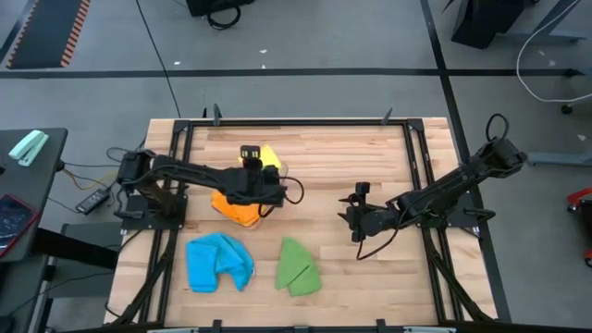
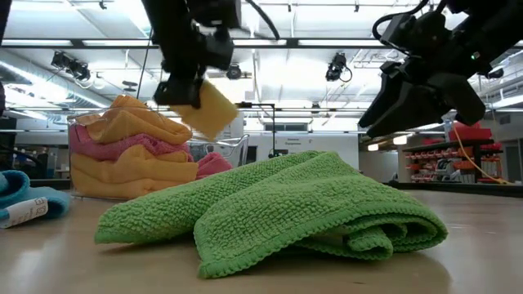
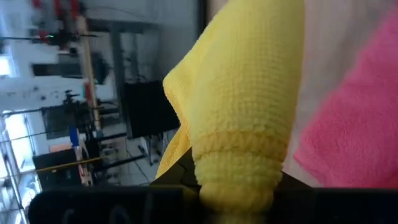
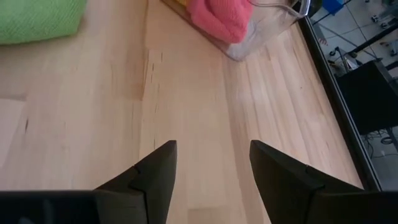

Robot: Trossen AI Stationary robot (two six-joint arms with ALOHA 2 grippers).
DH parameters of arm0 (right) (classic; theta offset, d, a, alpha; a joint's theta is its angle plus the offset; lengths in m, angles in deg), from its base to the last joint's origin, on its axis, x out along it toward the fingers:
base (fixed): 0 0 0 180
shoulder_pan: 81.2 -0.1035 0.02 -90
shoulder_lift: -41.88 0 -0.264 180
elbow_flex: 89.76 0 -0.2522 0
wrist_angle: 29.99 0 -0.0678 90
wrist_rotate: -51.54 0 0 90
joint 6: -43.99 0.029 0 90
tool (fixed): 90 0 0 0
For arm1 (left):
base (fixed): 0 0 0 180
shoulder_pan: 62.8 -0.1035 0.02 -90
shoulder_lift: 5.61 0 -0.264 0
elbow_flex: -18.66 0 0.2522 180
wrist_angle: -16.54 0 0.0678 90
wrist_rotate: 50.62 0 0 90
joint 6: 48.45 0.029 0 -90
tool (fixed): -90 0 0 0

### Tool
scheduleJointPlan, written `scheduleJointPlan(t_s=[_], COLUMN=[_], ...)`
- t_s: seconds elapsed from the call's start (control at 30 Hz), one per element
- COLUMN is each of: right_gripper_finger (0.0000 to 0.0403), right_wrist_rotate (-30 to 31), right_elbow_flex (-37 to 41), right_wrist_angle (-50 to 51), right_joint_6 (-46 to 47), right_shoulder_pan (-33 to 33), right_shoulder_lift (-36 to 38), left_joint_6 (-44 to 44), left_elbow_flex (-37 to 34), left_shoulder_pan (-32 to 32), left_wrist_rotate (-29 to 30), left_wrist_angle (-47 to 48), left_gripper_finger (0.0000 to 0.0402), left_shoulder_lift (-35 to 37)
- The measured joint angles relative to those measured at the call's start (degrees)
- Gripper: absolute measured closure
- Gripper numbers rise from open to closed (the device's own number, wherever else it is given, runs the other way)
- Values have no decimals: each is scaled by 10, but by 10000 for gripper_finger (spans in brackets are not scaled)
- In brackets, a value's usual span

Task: Fold microfiber towels
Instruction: Put the folded yellow microfiber towel into the transparent bin

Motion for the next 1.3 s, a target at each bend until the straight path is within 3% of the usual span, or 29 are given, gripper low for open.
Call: scheduleJointPlan(t_s=[0.13, 0.37, 0.53, 0.77, 1.1, 1.3], right_gripper_finger=[191, 191, 191, 191, 191, 191], right_wrist_rotate=[0, 0, 0, 0, -4, -4], right_elbow_flex=[0, 0, 0, 0, 0, 0], right_wrist_angle=[-4, -3, 1, 1, -3, -2], right_joint_6=[-3, -3, -3, -2, -1, -1], right_shoulder_pan=[0, 0, 0, 0, 0, 0], right_shoulder_lift=[-2, -2, -2, -2, -2, -2], left_joint_6=[78, 207, 253, 196, 50, 27], left_elbow_flex=[-1, 0, 0, 4, 60, 60], left_shoulder_pan=[-13, -33, -41, -30, -90, -153], left_wrist_rotate=[-55, -100, -143, -161, -460, -507], left_wrist_angle=[-1, -16, -16, -6, 38, 97], left_gripper_finger=[352, 340, 335, 353, 355, 365], left_shoulder_lift=[-16, -34, -38, -31, -7, -8])
